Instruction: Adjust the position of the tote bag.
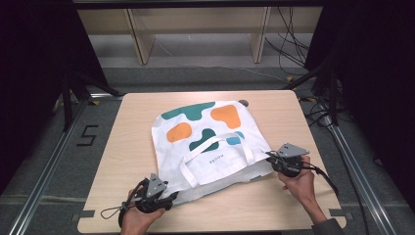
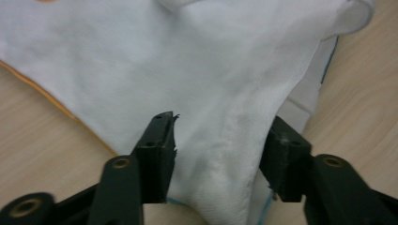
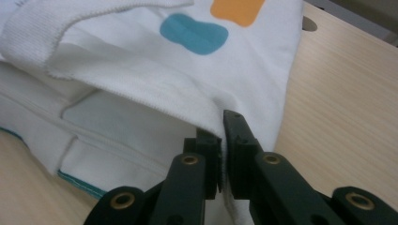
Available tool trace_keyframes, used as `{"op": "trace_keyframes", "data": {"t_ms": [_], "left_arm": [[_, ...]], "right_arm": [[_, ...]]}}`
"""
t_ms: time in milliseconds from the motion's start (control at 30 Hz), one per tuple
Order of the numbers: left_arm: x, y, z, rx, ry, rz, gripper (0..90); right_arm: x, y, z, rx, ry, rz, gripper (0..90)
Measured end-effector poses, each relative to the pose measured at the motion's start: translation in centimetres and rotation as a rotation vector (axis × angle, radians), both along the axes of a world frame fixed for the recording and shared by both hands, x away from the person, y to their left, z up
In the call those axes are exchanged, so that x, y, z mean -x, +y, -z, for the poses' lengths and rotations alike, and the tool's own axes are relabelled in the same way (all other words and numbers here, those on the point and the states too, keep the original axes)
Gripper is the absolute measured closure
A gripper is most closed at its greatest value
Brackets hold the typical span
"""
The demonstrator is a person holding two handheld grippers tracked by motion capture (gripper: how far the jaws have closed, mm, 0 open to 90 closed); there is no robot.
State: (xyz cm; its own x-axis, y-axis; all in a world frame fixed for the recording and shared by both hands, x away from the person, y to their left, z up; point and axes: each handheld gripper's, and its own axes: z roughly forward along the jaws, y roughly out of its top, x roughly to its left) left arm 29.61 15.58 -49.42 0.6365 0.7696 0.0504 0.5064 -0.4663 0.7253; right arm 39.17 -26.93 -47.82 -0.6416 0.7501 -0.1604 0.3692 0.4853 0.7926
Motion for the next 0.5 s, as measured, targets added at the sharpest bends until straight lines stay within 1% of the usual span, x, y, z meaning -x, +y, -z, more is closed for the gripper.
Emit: {"op": "trace_keyframes", "data": {"t_ms": [33,67,100,133,167,200,267,300,333,367,400,433,467,500], "left_arm": [[0.0,0.0,0.0,0.000,0.000,0.000,43.1],[0.2,-0.5,0.2,-0.015,0.007,0.004,43.1],[0.4,-0.8,0.3,-0.036,0.000,0.006,41.1],[0.4,-1.0,0.3,-0.057,-0.008,0.003,40.2],[0.4,-1.1,0.3,-0.066,-0.015,-0.001,39.2],[0.3,-1.1,0.4,-0.074,-0.019,-0.019,38.2],[0.1,-0.6,0.4,-0.070,-0.016,-0.038,38.7],[-0.1,-0.2,0.3,-0.072,-0.027,-0.046,39.5],[-0.3,0.6,0.0,-0.058,-0.027,-0.047,44.7],[-0.3,0.6,0.0,-0.058,-0.027,-0.047,47.1],[-0.7,1.4,0.0,-0.059,-0.024,-0.050,45.7],[-0.7,1.4,0.0,-0.059,-0.024,-0.050,44.0],[-1.1,1.8,0.3,-0.050,-0.008,-0.084,40.0],[-1.1,1.8,0.3,-0.050,-0.008,-0.084,37.3]], "right_arm": [[0.0,0.0,0.0,0.000,0.000,0.000,86.5],[0.2,-0.1,-0.2,-0.026,0.018,-0.001,86.6],[0.2,-0.2,-0.4,-0.024,-0.005,-0.006,86.9],[0.3,-0.2,-0.6,-0.014,-0.011,-0.010,87.2],[0.5,-0.1,-0.7,-0.006,-0.011,-0.014,87.3],[0.6,-0.1,-0.8,-0.005,-0.012,-0.019,87.3],[1.1,0.2,-1.1,-0.003,-0.014,-0.037,87.3],[1.3,0.2,-1.2,0.002,-0.021,-0.046,87.4],[2.0,0.1,-1.5,-0.007,-0.015,-0.065,87.4],[2.0,0.1,-1.5,-0.007,-0.015,-0.065,87.4],[2.5,0.0,-1.6,-0.009,-0.014,-0.074,87.3],[2.5,0.0,-1.6,-0.009,-0.014,-0.074,87.3],[2.9,0.1,-1.6,-0.027,0.000,-0.073,87.3],[2.9,0.1,-1.6,-0.027,0.000,-0.073,87.3]]}}
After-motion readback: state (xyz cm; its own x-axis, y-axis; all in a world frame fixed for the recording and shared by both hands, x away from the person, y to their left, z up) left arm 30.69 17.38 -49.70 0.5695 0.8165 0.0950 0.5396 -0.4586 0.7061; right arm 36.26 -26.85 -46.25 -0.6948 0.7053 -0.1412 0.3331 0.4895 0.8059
